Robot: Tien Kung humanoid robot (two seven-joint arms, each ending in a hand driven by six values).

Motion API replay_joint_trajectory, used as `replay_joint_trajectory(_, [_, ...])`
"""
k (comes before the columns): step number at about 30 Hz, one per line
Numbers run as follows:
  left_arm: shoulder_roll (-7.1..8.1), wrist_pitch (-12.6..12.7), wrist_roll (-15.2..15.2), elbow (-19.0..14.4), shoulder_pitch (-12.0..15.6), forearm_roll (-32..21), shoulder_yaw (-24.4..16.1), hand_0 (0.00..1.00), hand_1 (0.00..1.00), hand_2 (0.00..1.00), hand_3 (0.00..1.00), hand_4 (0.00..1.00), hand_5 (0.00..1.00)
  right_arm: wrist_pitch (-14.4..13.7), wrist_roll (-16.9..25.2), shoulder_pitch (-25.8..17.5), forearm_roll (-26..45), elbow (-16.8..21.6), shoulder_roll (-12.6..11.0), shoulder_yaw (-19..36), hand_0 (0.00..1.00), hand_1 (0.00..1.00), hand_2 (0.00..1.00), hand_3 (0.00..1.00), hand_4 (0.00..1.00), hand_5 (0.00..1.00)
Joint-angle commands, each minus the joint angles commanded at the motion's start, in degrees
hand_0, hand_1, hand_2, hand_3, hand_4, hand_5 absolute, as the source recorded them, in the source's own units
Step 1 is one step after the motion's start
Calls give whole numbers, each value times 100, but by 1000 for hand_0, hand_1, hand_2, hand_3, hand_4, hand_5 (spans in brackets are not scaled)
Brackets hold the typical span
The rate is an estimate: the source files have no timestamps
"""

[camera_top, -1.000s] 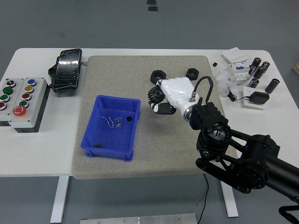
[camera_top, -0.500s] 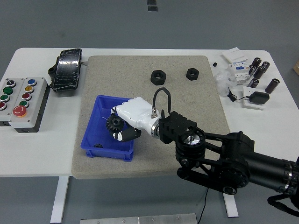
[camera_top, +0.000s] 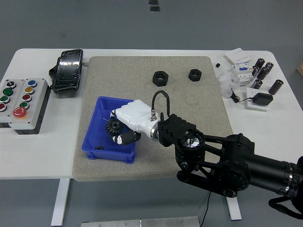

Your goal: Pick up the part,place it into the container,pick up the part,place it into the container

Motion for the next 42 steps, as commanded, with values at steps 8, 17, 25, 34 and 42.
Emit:
replay_joint_trajectory(8, [-3, -3, 4, 0, 5, 9, -5, 617, 556, 551, 629, 719, 366, 46, -43, -18, -6, -13, -8, 32, 562, 778, 805, 695, 793, 381])
replay_joint_trajectory(17, [-3, -5, 10, 0, 14, 23, -19, 616, 557, 550, 624, 714, 366, 104, -171, -31, -49, -11, -54, 128, 606, 786, 828, 792, 825, 400])
replay_joint_trajectory(25, [-3, -7, 9, 0, 18, 13, -7, 616, 556, 550, 623, 710, 365, -11, -112, -91, 10, 43, -87, 322, 606, 773, 809, 831, 833, 401])
replay_joint_trajectory(34, [-3, -3, 9, 0, 42, 11, -9, 617, 556, 549, 623, 708, 365, -548, 152, -589, 106, 543, -404, 1408, 598, 743, 773, 805, 848, 418])
replay_joint_trajectory(42, [-11, 6, 6, 0, 75, -16, 2, 617, 556, 549, 625, 705, 365, -1278, 400, -1494, -35, 311, -575, 2754, 560, 703, 740, 765, 845, 424])
